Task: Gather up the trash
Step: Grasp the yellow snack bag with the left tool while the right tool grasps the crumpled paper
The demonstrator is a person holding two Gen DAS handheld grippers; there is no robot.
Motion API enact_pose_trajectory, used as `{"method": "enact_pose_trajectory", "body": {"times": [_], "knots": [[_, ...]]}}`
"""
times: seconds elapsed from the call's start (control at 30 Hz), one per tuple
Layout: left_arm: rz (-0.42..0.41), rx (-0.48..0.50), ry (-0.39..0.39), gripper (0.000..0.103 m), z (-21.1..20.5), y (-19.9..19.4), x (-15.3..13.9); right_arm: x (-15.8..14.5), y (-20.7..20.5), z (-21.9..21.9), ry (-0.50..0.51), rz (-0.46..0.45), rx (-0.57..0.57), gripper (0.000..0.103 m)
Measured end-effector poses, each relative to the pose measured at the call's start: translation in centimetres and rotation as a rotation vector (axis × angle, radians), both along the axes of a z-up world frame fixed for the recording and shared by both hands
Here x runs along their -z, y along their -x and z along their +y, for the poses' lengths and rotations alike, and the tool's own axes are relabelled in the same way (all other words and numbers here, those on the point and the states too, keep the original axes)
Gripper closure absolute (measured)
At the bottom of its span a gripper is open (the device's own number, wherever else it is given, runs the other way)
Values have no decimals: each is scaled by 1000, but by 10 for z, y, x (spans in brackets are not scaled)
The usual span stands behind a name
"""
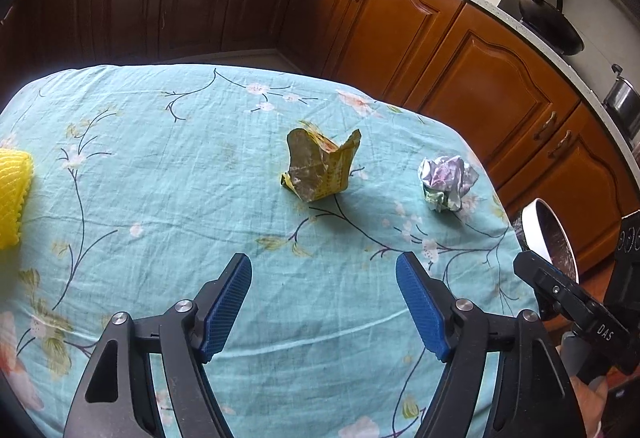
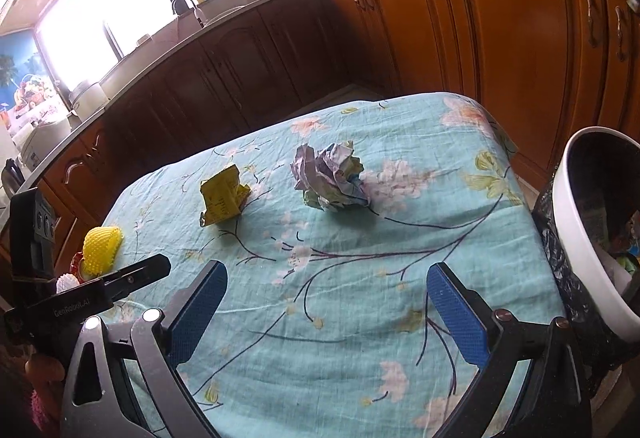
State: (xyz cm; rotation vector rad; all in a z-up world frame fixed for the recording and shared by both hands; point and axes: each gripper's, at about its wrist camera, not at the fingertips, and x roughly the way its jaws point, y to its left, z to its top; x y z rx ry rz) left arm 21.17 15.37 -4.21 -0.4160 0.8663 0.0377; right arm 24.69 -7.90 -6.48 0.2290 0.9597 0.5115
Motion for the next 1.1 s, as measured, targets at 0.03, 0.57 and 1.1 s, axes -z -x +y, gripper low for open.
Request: {"method": "enact_pose_trajectory", "body": {"times": [0.03,0.57,1.1], "knots": [[2,-2,4,28,2,-5,0,0,-4,2,-1,-2,-2,2],[59,-5,-1,24,25,-98,31,26,-72,35,-20,46,-9,3],[14,94,-82,75,-8,-100,31,17,-57,14,-41,42,2,86]]}}
